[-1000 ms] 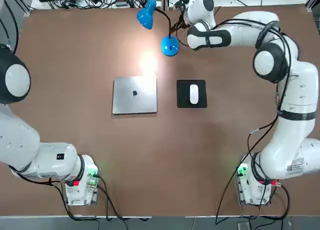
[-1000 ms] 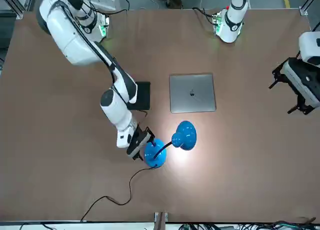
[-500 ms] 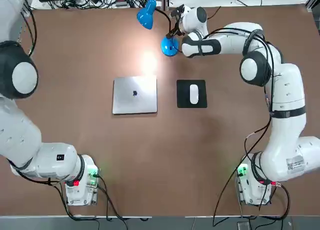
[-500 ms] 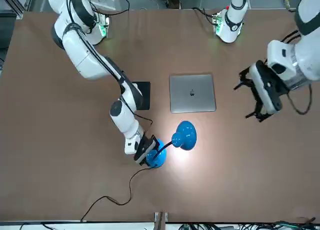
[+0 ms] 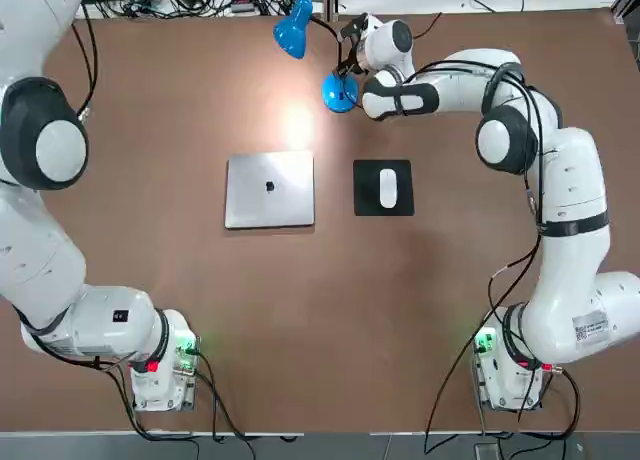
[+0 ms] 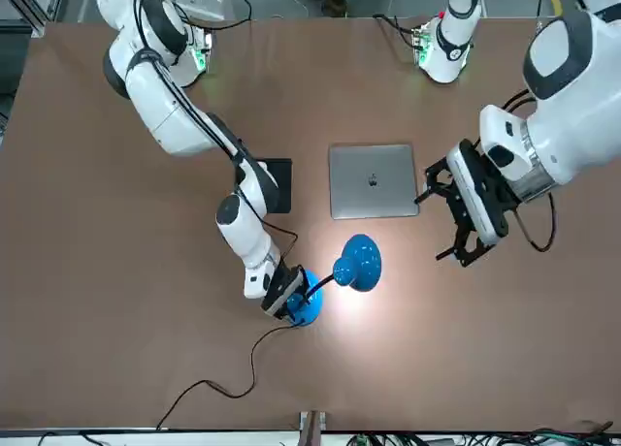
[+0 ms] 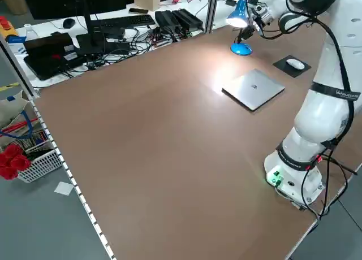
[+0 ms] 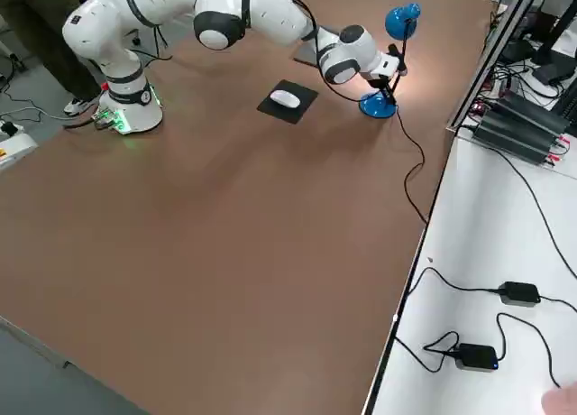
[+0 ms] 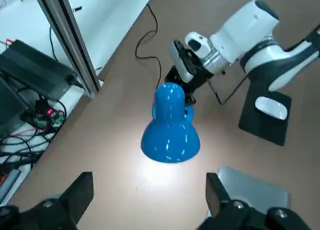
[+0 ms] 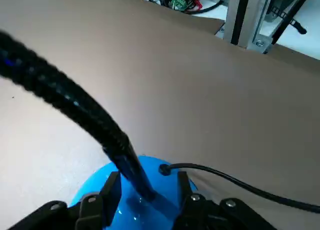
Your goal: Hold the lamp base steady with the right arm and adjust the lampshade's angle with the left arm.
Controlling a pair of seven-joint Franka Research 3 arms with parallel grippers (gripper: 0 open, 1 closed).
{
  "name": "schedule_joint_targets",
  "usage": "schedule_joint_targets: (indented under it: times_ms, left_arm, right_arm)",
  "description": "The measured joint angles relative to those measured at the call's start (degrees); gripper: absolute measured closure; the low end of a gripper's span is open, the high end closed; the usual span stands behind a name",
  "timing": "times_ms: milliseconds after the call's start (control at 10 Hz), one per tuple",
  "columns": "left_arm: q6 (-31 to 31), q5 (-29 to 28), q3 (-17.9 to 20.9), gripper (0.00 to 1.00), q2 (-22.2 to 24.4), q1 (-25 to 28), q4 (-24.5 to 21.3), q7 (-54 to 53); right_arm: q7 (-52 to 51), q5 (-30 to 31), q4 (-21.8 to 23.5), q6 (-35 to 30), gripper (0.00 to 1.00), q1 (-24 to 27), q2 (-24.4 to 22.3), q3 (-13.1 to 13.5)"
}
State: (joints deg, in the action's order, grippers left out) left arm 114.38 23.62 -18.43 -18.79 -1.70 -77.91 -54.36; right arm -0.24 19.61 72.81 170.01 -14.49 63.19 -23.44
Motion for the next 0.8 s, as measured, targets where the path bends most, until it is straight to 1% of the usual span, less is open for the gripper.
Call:
schedule_joint_targets:
  times_ms: [100, 300, 500, 800]
  left_arm:
    - [3.28, 0.01, -0.19, 0.01, -1.36, -1.17, 0.00, 0.06]
    - [8.09, 0.09, -0.59, 0.01, -4.21, -3.22, 0.02, 0.11]
    - [10.30, 0.84, -2.11, 0.01, -7.11, -3.57, 0.08, 0.09]
    - [11.00, 2.55, -3.79, 0.01, -10.55, -3.59, 0.49, -0.01]
  right_arm:
    - [0.00, 0.00, -0.28, 0.31, 0.52, -0.28, 0.45, 0.11]
    - [0.02, 0.00, -0.49, 0.52, 0.66, -0.44, 0.73, 0.15]
    - [0.02, 0.00, -1.28, 0.53, 0.68, -0.51, 1.27, 0.16]
    - [0.02, 0.00, -2.14, 0.75, 0.72, -0.53, 2.08, 0.17]
